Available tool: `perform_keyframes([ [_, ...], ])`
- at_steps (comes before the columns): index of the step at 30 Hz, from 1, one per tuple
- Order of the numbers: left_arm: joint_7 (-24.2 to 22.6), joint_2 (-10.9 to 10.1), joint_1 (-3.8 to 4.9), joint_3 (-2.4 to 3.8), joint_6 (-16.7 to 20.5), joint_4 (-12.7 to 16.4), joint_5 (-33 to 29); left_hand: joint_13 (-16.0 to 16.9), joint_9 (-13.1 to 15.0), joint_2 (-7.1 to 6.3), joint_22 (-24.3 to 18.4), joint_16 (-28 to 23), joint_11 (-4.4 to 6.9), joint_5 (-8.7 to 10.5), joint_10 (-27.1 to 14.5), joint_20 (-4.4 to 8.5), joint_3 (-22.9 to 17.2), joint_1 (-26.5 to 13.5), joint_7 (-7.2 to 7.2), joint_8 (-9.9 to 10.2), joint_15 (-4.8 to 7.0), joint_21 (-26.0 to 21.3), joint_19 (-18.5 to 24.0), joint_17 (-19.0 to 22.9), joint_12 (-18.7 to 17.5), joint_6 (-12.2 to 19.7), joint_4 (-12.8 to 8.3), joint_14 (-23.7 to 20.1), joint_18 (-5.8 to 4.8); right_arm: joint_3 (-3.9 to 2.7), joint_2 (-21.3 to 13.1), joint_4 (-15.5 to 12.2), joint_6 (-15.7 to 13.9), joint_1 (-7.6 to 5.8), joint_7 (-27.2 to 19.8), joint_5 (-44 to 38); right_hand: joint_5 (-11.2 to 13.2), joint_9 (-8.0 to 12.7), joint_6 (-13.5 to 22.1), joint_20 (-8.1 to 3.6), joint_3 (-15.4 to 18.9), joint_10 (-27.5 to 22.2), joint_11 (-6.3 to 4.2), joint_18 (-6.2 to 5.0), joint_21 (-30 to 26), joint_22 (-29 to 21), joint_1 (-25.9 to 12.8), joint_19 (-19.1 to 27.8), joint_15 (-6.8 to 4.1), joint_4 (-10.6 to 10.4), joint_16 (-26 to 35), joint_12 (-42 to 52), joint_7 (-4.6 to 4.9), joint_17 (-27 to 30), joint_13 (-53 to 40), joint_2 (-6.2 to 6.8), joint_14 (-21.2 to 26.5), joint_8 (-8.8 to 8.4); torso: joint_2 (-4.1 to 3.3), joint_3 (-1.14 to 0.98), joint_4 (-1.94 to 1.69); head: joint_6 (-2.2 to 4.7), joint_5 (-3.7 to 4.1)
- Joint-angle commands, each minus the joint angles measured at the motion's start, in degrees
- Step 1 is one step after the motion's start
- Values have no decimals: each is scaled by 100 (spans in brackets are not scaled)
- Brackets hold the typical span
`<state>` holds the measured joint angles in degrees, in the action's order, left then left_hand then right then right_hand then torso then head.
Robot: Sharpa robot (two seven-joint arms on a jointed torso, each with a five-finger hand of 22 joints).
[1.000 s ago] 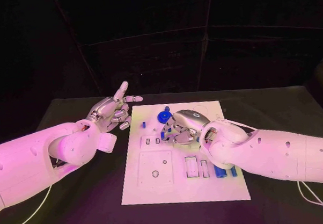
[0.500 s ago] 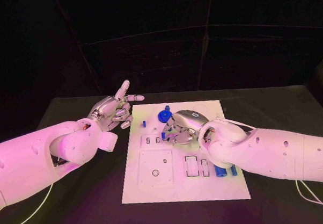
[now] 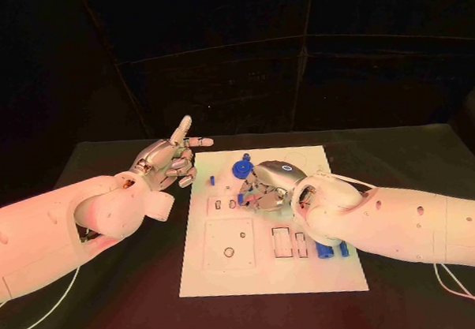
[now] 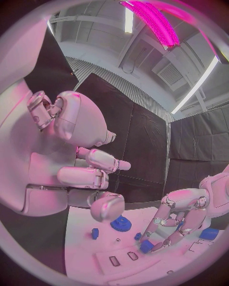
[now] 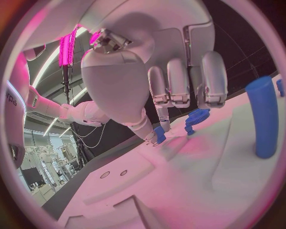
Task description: Assemble the parts on the task board
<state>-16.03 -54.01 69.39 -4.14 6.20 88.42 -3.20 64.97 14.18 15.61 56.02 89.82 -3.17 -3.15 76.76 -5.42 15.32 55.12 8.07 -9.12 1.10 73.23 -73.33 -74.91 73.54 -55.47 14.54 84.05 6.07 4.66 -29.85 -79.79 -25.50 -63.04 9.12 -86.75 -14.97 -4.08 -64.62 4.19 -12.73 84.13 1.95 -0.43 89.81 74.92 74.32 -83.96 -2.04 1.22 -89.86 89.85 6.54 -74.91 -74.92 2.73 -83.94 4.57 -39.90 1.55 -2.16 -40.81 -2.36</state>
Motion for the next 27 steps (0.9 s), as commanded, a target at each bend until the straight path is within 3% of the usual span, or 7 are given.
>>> perform_keyframes([
  [1,-15,5,9,2,-113,-3,32,-6,8,-36,5,18,-3,15,-38,1,23,-9,-15,26,-29,-23,24,-1509,-20,40,-2,595,55,-3,10,-5,24,-8,14,-50,31,-7,-43,-13,7,587,-10,43,19,1508,-19,-604,-9,-26,-14,15,-9,-1509,-1508,4,-606,13,-3,0,3,-9,-3],
  [27,-40,27,9,2,-166,-8,35,-21,11,-52,9,18,-4,14,-47,0,32,-3,-14,27,-30,-21,23,-1509,-30,41,-9,595,54,-2,130,123,199,-2,46,-34,53,-6,-36,-14,14,587,-10,43,19,1508,-29,-604,-9,-32,-14,15,-8,-1509,-1508,13,-606,6,2,3,1,-60,-11],
])
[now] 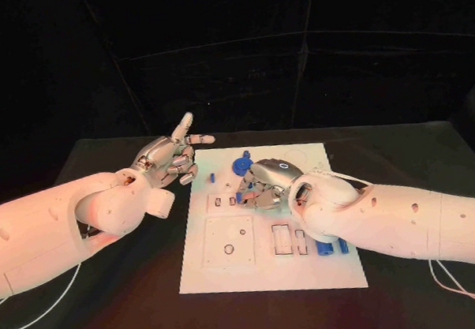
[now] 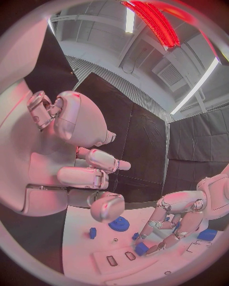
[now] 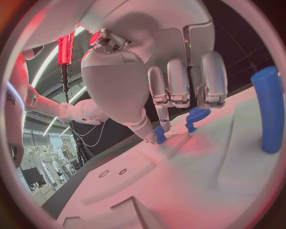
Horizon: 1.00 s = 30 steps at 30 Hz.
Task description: Assemble the parts on the task board
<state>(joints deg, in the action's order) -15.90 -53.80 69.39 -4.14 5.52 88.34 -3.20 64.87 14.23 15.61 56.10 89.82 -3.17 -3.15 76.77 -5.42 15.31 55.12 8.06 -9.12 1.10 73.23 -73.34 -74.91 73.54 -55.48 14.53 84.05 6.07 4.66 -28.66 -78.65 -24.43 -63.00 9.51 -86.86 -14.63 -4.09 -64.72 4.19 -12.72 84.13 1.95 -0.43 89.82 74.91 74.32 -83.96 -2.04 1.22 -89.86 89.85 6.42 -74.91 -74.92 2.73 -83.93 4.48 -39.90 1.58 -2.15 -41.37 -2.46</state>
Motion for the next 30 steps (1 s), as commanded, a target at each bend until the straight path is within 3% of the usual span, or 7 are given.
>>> perform_keyframes([
  [1,-53,8,8,2,-99,0,35,-11,6,-52,1,18,-4,14,-47,-1,32,-3,-14,27,-30,-21,23,-1509,-31,41,-9,595,54,-2,12,13,101,-6,9,-23,19,-4,-26,-14,13,587,-10,43,18,1509,-29,-604,-9,-33,-14,15,4,-1509,-1508,13,-607,15,2,1,0,-5,-2],
  [18,-17,21,8,2,-162,-13,64,-7,8,-60,12,18,-4,14,-45,-1,35,7,-14,28,-30,-16,17,-1509,-28,42,-19,595,52,-1,39,46,205,-1,106,-56,24,3,8,-12,27,587,-1,43,18,1509,-46,-604,-5,-41,-14,15,17,-1509,-1508,38,-607,-7,-1,-2,0,-39,-3],
  [30,17,24,8,2,-205,-22,108,-7,8,-60,12,18,-4,14,-45,-1,35,7,-14,28,-30,-16,17,-1509,-28,42,-19,595,52,-1,31,8,111,6,129,-92,27,8,32,-8,45,587,8,43,18,1509,-71,-604,2,-54,-14,15,27,-1509,-1508,63,-607,-22,3,-3,0,-61,-7],
])
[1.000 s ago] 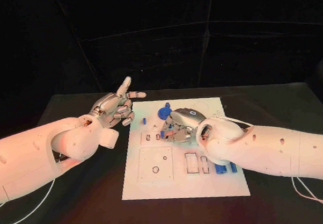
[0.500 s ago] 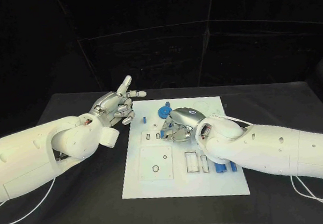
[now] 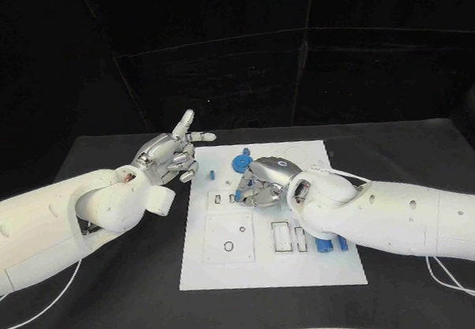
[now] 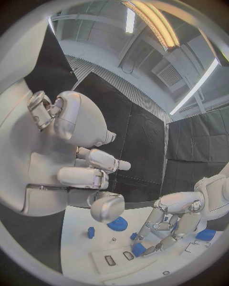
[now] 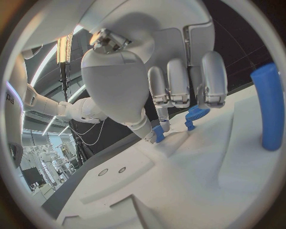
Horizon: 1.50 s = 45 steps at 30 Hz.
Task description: Assemble the parts on the task board
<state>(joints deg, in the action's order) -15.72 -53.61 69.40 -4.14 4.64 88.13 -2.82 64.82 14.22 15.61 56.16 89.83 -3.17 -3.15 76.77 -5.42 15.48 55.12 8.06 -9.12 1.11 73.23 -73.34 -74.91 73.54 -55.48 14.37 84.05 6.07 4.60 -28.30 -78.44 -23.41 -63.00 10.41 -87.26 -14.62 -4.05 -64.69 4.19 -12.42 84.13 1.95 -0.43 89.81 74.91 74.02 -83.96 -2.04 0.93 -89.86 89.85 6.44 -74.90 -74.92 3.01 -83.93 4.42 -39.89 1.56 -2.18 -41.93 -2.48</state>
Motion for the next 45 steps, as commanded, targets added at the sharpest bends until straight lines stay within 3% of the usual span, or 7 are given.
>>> perform_keyframes([
  [1,0,4,8,2,-119,-2,70,-1,9,-60,6,17,-5,14,-45,-1,19,7,-14,28,-31,-16,17,-1509,-28,42,-3,595,52,5,-6,-18,-1,7,38,-53,26,3,29,-8,16,587,8,43,19,1509,-42,-604,2,-24,-14,15,25,-1510,-1508,35,-607,-17,2,-1,3,-5,-5],
  [45,75,22,8,1,-211,-27,72,8,14,-68,27,17,-5,15,-40,-2,21,24,-13,29,-31,-4,6,-1509,-22,43,-18,595,48,5,-20,-47,-170,16,105,-48,29,18,148,17,87,587,47,43,19,1509,-119,-604,32,-68,-14,15,71,-1510,-1508,138,-607,-68,1,0,4,-29,-4],
])
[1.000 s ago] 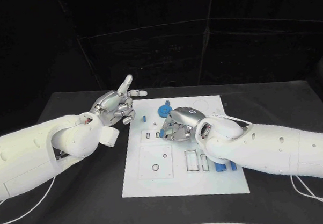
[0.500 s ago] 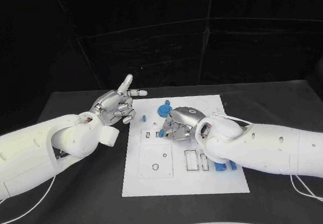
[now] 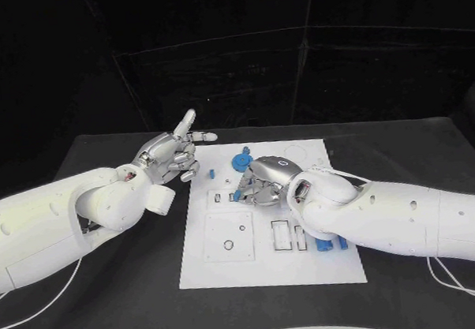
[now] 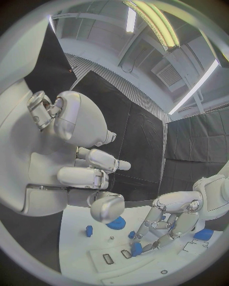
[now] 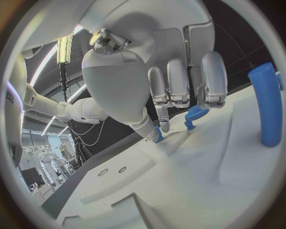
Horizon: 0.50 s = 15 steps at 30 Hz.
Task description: Assemble the parts on the task board
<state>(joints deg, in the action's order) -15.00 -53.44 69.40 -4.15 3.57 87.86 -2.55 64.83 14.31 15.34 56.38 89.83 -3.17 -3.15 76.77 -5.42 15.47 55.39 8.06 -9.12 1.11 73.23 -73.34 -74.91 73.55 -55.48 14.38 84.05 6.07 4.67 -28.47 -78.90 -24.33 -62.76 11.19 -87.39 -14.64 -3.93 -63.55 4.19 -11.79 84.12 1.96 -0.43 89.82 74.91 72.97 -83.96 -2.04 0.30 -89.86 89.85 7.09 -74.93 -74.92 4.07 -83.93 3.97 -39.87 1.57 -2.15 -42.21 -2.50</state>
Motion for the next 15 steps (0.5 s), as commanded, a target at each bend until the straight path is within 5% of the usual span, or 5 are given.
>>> perform_keyframes([
  [1,5,7,8,2,-106,0,46,7,5,-41,5,17,-5,15,-40,-2,21,-3,-13,29,-31,-4,6,-1509,-22,43,-18,595,48,-2,-5,-1,-77,-7,34,-39,31,6,33,17,25,588,45,43,18,1509,-13,-604,32,-5,-14,15,6,-1507,-1508,33,-607,-22,-1,0,1,-1,-1],
  [15,10,4,8,1,-87,-21,93,-2,8,-46,1,17,-6,16,-44,-3,23,8,-12,32,-31,-6,8,-1509,-27,47,-28,595,49,-2,-96,-62,-164,-7,111,-131,15,7,73,27,6,588,55,43,18,1509,28,-604,42,11,-14,15,16,-1507,-1508,26,-607,-25,1,-2,-2,9,10],
])
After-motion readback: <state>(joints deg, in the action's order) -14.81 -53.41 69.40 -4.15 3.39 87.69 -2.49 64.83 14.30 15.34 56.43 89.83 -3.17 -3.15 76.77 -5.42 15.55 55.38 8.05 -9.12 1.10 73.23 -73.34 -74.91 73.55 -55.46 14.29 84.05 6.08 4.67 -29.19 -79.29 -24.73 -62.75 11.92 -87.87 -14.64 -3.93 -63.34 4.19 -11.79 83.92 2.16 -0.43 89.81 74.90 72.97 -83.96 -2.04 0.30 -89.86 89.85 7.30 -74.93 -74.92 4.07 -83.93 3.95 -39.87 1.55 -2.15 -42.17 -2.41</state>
